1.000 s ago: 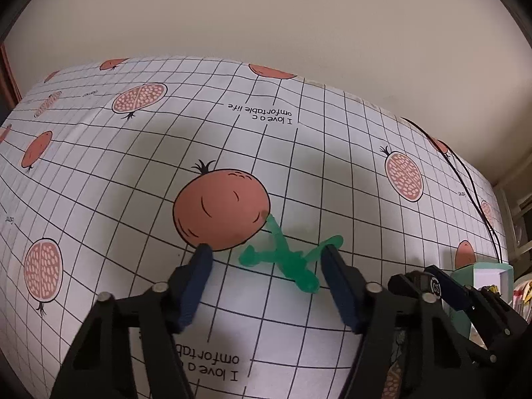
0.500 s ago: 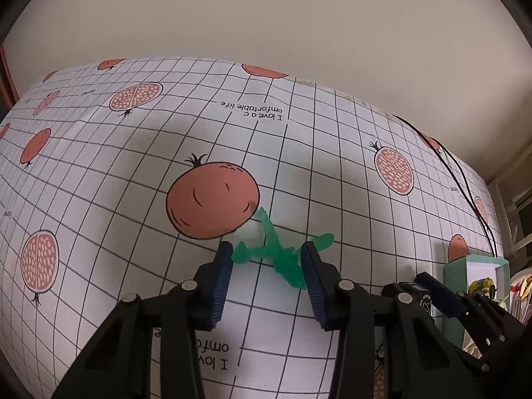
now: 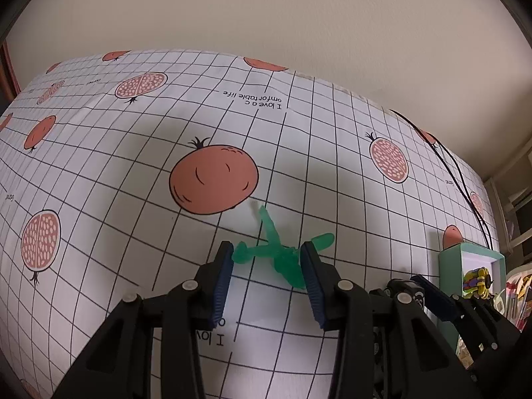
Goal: Organize objects
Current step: 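Carry black toy car and green figure with both tools over the teal tray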
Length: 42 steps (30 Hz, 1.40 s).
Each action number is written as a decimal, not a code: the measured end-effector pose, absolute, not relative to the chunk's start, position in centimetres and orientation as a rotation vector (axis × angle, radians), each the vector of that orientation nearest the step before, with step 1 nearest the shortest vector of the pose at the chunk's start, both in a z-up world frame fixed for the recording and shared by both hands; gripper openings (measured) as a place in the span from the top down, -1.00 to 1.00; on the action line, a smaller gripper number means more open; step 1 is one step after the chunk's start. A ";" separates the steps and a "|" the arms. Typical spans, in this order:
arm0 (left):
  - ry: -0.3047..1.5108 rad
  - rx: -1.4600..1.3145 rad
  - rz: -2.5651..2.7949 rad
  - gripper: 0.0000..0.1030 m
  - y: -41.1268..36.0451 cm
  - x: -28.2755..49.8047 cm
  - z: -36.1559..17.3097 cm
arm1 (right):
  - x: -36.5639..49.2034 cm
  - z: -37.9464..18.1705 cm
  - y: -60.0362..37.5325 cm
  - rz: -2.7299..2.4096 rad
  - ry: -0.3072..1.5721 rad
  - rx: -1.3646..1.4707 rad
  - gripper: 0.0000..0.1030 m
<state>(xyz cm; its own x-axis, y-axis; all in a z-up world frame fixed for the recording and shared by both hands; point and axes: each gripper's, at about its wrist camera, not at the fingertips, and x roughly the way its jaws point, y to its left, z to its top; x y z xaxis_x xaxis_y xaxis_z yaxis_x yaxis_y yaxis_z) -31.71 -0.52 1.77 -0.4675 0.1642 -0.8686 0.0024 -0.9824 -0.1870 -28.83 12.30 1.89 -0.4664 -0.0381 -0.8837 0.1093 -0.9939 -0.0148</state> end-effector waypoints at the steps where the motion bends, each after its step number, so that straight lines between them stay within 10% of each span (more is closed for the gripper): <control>1: -0.248 -1.570 2.599 0.17 -0.5 -31.6 1.8 | -28.8 1.9 12.3 -2.617 0.106 1.577 0.12; 42: -0.235 -1.606 2.599 0.22 0.3 -23.5 6.3 | -22.1 9.5 15.5 -2.647 -0.004 1.506 0.30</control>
<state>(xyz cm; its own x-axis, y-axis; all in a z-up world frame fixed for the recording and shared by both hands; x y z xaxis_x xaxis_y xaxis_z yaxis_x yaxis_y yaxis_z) -23.52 0.25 6.27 -0.4484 0.1454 -0.8820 0.0151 -0.9853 -0.1701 -22.11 15.46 9.55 -0.5076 -0.0845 -0.8575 0.0821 -0.9954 0.0494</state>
